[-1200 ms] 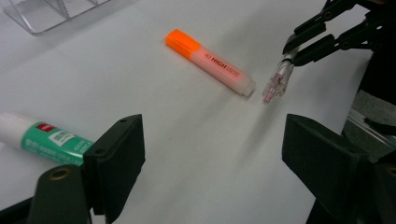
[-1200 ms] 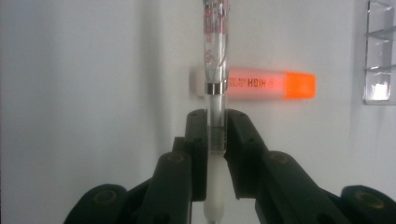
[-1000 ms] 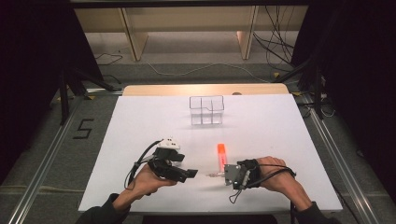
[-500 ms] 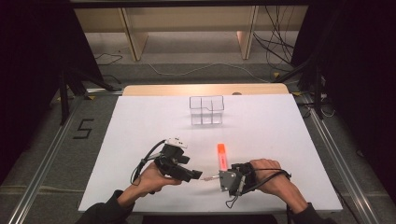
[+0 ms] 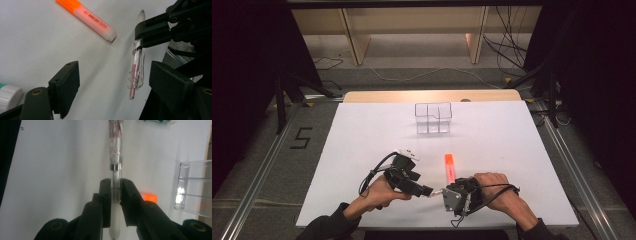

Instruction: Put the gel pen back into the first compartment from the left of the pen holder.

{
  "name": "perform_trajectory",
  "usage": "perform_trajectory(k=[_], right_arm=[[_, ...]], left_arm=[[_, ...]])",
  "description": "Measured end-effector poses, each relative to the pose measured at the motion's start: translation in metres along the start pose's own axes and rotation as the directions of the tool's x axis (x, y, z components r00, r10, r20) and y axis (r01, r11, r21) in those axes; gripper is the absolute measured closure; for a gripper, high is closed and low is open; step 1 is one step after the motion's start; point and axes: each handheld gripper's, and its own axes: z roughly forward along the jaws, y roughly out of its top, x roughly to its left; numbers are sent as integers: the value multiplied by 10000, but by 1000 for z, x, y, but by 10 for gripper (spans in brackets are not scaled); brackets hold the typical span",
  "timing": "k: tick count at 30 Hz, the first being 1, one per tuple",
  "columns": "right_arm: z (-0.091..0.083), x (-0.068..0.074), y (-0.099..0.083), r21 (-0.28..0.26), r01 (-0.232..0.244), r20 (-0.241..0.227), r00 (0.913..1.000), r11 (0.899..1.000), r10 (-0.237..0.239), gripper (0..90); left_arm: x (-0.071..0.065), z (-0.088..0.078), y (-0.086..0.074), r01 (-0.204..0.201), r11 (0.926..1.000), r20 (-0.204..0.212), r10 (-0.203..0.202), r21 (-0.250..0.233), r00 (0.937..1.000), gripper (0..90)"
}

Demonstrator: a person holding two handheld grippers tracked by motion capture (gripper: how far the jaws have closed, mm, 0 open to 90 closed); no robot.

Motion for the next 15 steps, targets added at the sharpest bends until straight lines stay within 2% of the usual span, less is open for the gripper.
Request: perform_trajectory(k=[3,13,15], right_arm=[[1,0,2,-60,383,165,9991,9992,-382,799],[3,4,6,-22,905,626,9940,9959,-902,799],[3,5,6,-69,895,746,9933,9960,-887,799]], left_arm=[[0,2,1,-7,9999,142,5,124,9999,246],[0,8,5,185,9993,590,-203,315,9981,279],[0,9,5,209,9989,587,-233,413,9980,284]])
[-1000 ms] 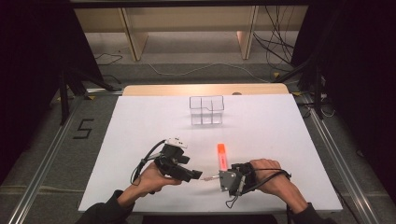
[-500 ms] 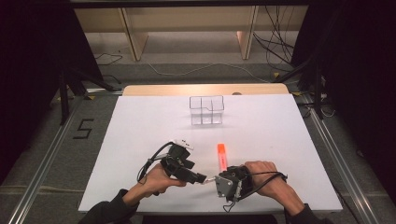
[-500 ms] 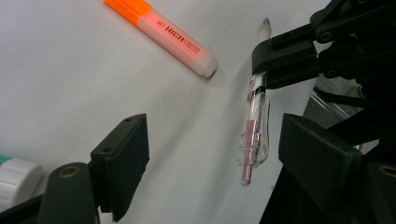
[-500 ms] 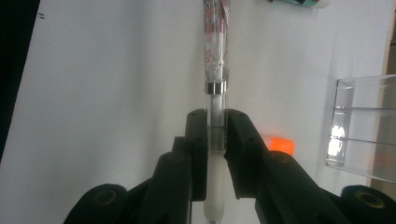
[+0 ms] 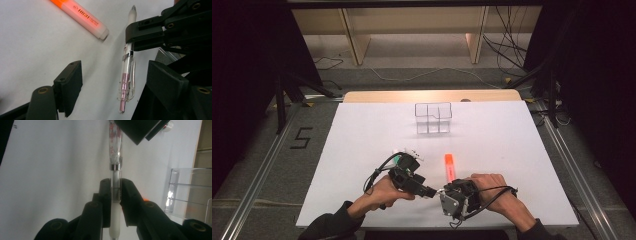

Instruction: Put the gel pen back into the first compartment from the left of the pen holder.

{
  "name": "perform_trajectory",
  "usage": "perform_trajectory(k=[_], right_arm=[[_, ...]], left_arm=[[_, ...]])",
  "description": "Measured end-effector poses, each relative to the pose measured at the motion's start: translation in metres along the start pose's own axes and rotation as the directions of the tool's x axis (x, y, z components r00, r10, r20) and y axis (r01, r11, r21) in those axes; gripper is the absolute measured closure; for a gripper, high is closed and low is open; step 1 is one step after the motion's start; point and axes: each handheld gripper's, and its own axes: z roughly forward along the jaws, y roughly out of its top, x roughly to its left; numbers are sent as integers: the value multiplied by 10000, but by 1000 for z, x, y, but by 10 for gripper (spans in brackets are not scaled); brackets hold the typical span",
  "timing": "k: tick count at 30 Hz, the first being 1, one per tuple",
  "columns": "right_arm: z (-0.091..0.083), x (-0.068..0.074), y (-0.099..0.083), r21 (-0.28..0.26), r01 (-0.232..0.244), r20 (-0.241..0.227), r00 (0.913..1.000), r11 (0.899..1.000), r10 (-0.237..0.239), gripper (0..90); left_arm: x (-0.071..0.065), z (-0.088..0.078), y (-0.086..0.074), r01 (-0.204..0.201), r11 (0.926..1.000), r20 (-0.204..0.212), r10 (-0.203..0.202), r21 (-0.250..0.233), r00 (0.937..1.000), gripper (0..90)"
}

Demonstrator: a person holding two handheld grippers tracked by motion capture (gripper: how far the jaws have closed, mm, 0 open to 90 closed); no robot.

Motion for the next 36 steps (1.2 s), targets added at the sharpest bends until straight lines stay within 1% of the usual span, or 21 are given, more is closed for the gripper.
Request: perform_trajectory(k=[1,3,5,6,7,10,13,14,15,16,17,19,20,22,25,27,28,29,31,36], right_arm=[[0,0,0,5,34,25,10000,10000,-34,799],[0,0,1,39,85,18,10000,10000,-85,799],[-1,1,1,75,79,27,10000,9999,-79,799],[0,0,1,-5,139,100,9999,9999,-139,799],[-1,1,1,6,102,112,9999,9999,-102,799],[-1,1,2,79,79,112,9999,9999,-80,799],[-1,1,2,-20,163,226,9996,9999,-162,799],[-1,2,2,-11,154,195,9997,9999,-154,799],[-1,2,2,-11,154,195,9997,9999,-154,799],[-1,1,3,-54,229,166,9996,9997,-228,799],[-1,1,3,-54,229,166,9996,9997,-228,799],[-1,2,3,-85,176,235,9996,9998,-174,799],[-1,2,3,-145,267,293,9992,9995,-263,799],[-2,2,3,-113,208,269,9994,9997,-205,799],[-2,2,4,-171,364,324,9988,9992,-358,799],[-3,3,4,-116,331,290,9990,9994,-328,799],[-3,3,4,-121,355,320,9989,9993,-351,799],[-2,3,5,-115,495,436,9978,9987,-490,799],[-2,4,5,-162,482,486,9977,9987,-473,799],[-2,5,6,-175,657,678,9956,9977,-644,799]], left_arm=[[0,1,0,62,10000,81,-62,45,9999,286],[0,2,0,36,9999,167,-39,158,9999,290],[0,2,0,17,9998,174,-20,194,9998,293],[0,3,1,59,9998,193,-62,164,9998,294],[0,3,1,123,9998,265,-128,175,9996,303],[1,4,1,97,9997,334,-105,244,9994,308],[0,5,2,144,9994,454,-158,323,9988,317],[0,6,2,88,9993,439,-103,351,9990,320],[0,6,2,129,9992,478,-147,380,9987,320],[-1,7,2,66,9991,479,-86,419,9988,324],[-1,7,2,70,9989,561,-97,472,9984,324],[-1,8,2,25,9985,639,-60,543,9979,332],[-1,8,2,4,9984,655,-41,567,9978,334],[-2,8,2,17,9984,674,-55,558,9977,336],[-3,9,3,37,9982,719,-80,598,9974,347],[-3,9,3,31,9979,826,-84,641,9965,349],[-3,10,3,40,9979,870,-97,648,9962,351],[-3,10,3,32,9978,872,-90,662,9961,355],[-3,10,3,31,9977,898,-92,678,9959,357],[-4,10,3,37,9977,958,-102,676,9953,366]])
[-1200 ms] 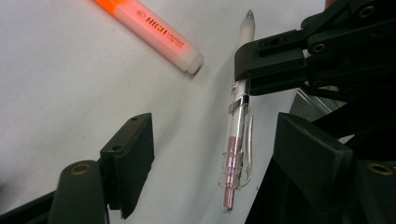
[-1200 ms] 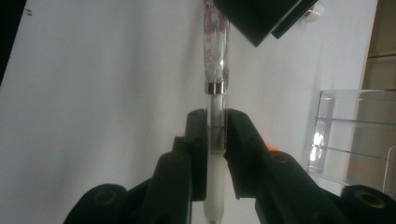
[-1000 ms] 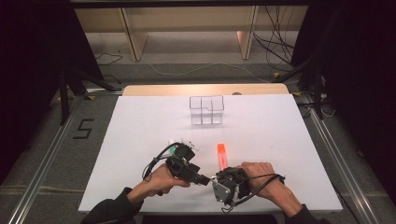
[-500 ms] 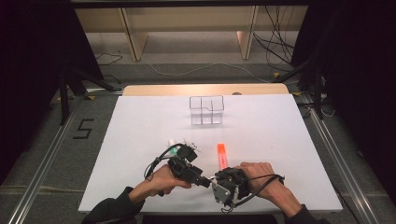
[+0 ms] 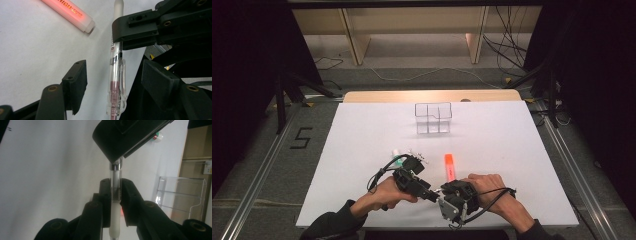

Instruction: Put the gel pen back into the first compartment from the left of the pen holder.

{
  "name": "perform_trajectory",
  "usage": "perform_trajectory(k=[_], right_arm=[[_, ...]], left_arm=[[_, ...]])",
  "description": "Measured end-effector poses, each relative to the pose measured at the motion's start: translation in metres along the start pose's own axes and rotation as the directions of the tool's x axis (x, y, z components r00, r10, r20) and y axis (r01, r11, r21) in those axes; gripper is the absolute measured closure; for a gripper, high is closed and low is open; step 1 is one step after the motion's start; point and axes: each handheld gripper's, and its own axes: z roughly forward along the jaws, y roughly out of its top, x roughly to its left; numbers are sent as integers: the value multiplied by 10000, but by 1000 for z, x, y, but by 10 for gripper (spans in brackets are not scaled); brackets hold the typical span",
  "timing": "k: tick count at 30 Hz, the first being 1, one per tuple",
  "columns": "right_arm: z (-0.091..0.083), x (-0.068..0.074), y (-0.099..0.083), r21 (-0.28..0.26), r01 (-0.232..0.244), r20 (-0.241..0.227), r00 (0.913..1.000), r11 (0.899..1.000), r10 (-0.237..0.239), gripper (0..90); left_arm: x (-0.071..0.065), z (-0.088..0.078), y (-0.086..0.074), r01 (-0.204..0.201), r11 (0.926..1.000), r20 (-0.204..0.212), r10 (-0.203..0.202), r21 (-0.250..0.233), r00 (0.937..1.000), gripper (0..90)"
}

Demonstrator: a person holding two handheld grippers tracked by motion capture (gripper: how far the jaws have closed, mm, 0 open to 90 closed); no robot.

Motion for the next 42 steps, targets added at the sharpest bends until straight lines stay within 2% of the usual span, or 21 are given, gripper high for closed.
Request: perform_trajectory(k=[17,18,27,31,32,35,38,39,42], right_arm=[[-3,3,3,-227,606,716,9957,9979,-588,799],[-3,4,4,-294,526,796,9956,9982,-501,799],[-4,4,4,-325,704,853,9941,9970,-674,799],[-5,5,4,-344,855,896,9926,9957,-821,799],[-4,5,4,-404,1043,965,9903,9937,-1000,799],[-5,6,5,-435,991,949,9910,9941,-947,799],[-5,6,6,-444,1267,943,9880,9909,-1221,799],[-5,8,6,-479,1172,972,9889,9920,-1121,799],[-5,8,6,-515,1286,955,9878,9904,-1233,799]], left_arm=[[3,0,1,72,9999,435,-76,89,9990,448],[3,0,1,36,10000,420,-39,73,9991,463],[3,-1,1,-41,10000,464,39,55,9989,536],[4,-2,1,-210,9996,548,200,178,9983,555],[3,-2,1,-190,9997,539,182,143,9984,562],[4,-2,1,-208,9994,610,192,267,9980,572],[4,-2,2,-255,9990,629,231,368,9978,588],[3,-2,2,-240,9990,618,216,385,9979,594],[3,-1,2,-302,9983,585,272,507,9979,601]])
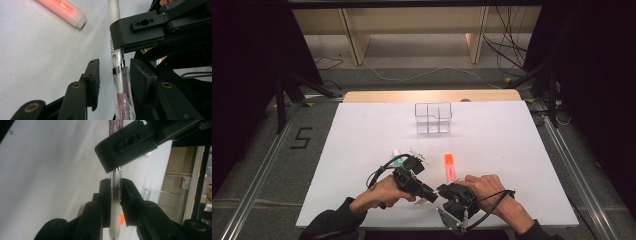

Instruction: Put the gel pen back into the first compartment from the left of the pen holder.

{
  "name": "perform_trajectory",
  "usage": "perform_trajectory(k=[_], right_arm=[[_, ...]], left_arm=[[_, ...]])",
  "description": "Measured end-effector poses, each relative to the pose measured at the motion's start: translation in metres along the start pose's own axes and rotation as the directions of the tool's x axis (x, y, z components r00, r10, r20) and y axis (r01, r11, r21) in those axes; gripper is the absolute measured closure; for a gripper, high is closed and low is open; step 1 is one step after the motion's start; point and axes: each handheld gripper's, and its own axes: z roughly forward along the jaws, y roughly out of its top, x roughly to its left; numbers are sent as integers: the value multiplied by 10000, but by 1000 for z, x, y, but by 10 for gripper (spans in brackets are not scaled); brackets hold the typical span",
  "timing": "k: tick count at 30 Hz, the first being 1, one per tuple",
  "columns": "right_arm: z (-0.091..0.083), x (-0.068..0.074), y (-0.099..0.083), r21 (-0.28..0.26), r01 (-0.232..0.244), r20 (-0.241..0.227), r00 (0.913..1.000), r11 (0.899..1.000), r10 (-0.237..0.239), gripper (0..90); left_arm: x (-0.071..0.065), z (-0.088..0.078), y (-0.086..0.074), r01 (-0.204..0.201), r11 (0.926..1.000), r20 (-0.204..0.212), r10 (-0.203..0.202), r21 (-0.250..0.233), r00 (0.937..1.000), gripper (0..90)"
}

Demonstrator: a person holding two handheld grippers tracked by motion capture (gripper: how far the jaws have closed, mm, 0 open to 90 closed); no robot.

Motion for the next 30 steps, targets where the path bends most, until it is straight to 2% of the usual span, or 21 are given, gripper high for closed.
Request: perform_trajectory(k=[3,4,7,16,17,23,26,27,28,30], right_arm=[[0,0,0,38,226,-41,9997,9997,-226,799],[0,1,1,-49,119,6,9999,9999,-119,799],[0,1,1,-114,222,-9,9998,9997,-222,799],[0,3,2,-76,514,2,9987,9986,-514,799],[0,3,2,-110,572,48,9984,9983,-571,799],[0,2,2,-200,742,8,9972,9970,-742,797],[-1,3,2,-86,587,-4,9983,9982,-588,796],[-1,4,2,-74,629,43,9980,9980,-628,795],[0,3,3,-137,890,112,9960,9959,-888,795],[0,4,4,-62,843,74,9964,9964,-843,796]], left_arm=[[0,1,0,49,10000,79,-50,52,10000,608],[-1,1,0,17,10000,69,-18,81,10000,612],[0,2,0,32,9999,63,-33,105,10000,616],[-1,3,0,17,9996,391,-28,276,9992,706],[-2,4,0,5,9996,334,-14,271,9994,732],[-1,4,0,-2,9995,257,-6,314,9997,755],[-2,4,0,2,9996,214,-8,293,9998,758],[-2,4,0,-3,9995,210,-3,313,9998,759],[-1,4,0,0,9994,219,-7,348,9998,759],[-3,5,0,8,9993,123,-13,364,9999,759]])
